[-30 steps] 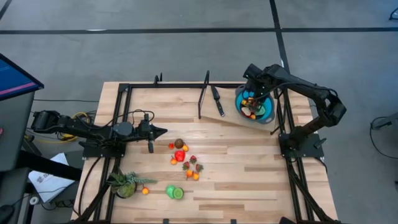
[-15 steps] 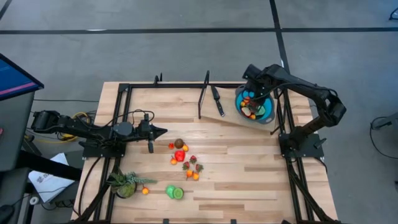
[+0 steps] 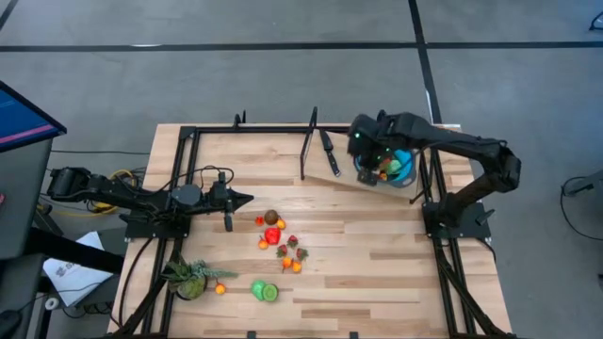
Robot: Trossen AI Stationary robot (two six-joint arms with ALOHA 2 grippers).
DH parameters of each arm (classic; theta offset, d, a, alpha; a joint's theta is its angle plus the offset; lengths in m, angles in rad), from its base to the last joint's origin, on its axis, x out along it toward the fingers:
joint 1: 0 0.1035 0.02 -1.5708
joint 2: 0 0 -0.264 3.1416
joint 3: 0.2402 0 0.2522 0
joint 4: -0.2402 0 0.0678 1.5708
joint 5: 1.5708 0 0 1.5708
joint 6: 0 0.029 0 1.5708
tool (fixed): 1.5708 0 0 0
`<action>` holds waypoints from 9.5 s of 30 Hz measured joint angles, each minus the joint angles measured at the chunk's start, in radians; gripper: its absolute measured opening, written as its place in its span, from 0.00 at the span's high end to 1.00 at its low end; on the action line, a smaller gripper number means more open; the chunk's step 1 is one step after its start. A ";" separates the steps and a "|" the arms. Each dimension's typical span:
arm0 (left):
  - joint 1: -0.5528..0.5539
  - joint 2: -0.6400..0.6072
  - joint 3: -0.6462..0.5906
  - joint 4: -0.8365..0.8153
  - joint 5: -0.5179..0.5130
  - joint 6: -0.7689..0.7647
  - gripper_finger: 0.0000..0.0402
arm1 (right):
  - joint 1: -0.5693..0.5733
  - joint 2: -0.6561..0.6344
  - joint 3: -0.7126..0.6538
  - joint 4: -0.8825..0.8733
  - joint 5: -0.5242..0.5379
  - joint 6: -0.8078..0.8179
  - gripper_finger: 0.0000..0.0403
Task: Pick & Place Fruit
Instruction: Put the red strawberry into the blue colander, then put the orange pear into the blue colander
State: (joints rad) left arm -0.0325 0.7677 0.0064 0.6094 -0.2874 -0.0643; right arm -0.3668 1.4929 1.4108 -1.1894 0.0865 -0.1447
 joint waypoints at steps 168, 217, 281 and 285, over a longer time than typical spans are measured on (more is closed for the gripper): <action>0.000 0.028 0.000 -0.002 0.000 0.000 1.00 | 0.596 0.360 -0.211 0.937 -0.045 0.538 0.69; 0.000 0.028 0.000 -0.002 0.000 0.000 1.00 | -0.307 0.018 -0.073 0.016 0.175 0.022 0.45; -0.293 0.277 0.154 -0.089 -0.160 -0.146 1.00 | 0.268 0.000 -0.531 1.468 -0.216 0.014 1.00; -0.291 0.350 0.186 -0.171 -0.160 -0.193 1.00 | 0.256 0.000 -0.531 1.462 -0.216 0.014 1.00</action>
State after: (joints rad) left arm -0.3237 1.1174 0.1922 0.4381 -0.4477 -0.2569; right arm -0.1108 1.4929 0.8803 0.2728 -0.1295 -0.1307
